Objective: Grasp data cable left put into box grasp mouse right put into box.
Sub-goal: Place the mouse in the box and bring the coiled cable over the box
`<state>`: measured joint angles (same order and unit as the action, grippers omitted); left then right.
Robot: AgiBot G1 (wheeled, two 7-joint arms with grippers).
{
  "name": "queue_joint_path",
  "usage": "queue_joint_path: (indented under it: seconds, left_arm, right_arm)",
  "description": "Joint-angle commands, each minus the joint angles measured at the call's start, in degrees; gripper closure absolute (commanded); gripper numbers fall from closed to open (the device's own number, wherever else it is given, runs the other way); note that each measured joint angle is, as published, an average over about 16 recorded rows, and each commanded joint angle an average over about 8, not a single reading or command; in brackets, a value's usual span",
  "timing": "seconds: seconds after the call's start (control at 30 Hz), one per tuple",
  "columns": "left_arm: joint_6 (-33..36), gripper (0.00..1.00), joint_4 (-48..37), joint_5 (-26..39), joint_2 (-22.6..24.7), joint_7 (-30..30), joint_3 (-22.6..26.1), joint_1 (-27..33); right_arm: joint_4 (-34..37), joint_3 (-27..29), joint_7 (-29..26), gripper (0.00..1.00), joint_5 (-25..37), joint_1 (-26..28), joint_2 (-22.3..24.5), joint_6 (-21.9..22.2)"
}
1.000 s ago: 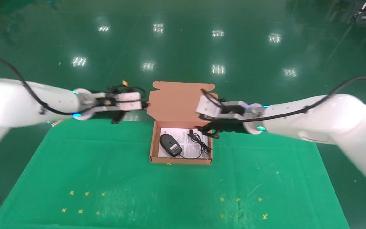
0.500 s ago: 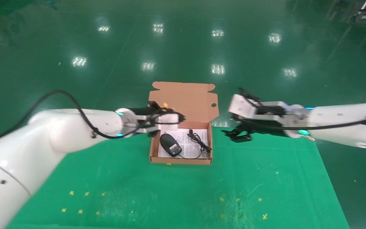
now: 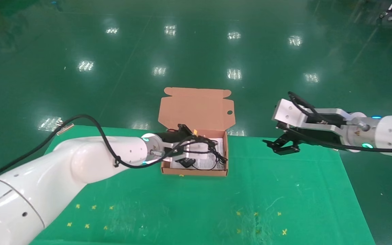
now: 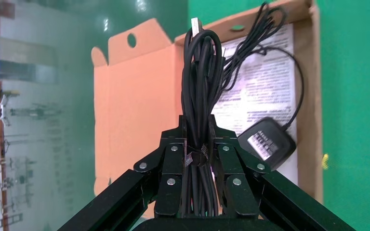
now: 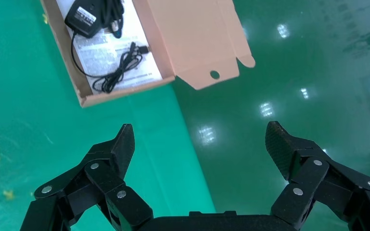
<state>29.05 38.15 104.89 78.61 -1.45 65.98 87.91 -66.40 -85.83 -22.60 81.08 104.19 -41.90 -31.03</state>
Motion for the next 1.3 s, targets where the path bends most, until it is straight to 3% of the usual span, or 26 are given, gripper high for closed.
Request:
queue_joint_path:
  seconds: [0.03, 0.07, 0.1, 0.33, 0.37, 0.73, 1.03, 1.3]
  left_arm:
    - [-0.97, 1.0, 0.32, -1.68, 0.08, -0.58, 1.82, -0.26]
    - [-1.05, 1.0, 0.32, -2.43, 0.1, -0.52, 2.69, -0.23]
    - [-1.07, 0.93, 0.28, -3.13, 0.11, -0.42, 3.47, -0.18]
    - [-0.61, 0.06, -0.24, -6.36, 0.19, 0.45, 7.01, 0.09]
    - [-0.6, 0.0, -0.27, -6.5, 0.2, 0.49, 7.16, 0.1]
    - [-0.25, 0.0, 1.66, -6.45, -2.03, 1.11, 7.03, 0.07]
    - [0.86, 0.0, 4.58, -6.78, -5.52, 6.4, 5.83, 3.23]
    - [1.52, 0.0, 6.81, -7.12, -7.95, 11.58, 4.14, 7.19]
  right_arm:
    - [-1.97, -0.6, -2.0, 0.0, 1.47, 0.67, 1.5, 0.11]
    - [-2.65, -0.81, -2.76, 0.0, 2.12, 0.88, 1.94, 0.16]
    - [-3.24, -1.01, -3.43, 0.0, 2.72, 1.06, 2.31, 0.2]
    - [-5.71, -1.84, -6.12, 0.0, 5.27, 1.73, 3.64, 0.49]
    - [-5.81, -1.88, -6.19, 0.0, 5.38, 1.76, 3.7, 0.51]
    - [-5.5, -1.87, -5.95, 0.0, 5.16, 1.78, 3.52, 0.55]
    - [-6.08, -1.42, -5.66, 0.0, 5.91, 3.28, 3.75, 0.4]
    - [-8.66, -2.06, -4.76, 0.0, 9.51, 7.83, 4.04, -4.82]
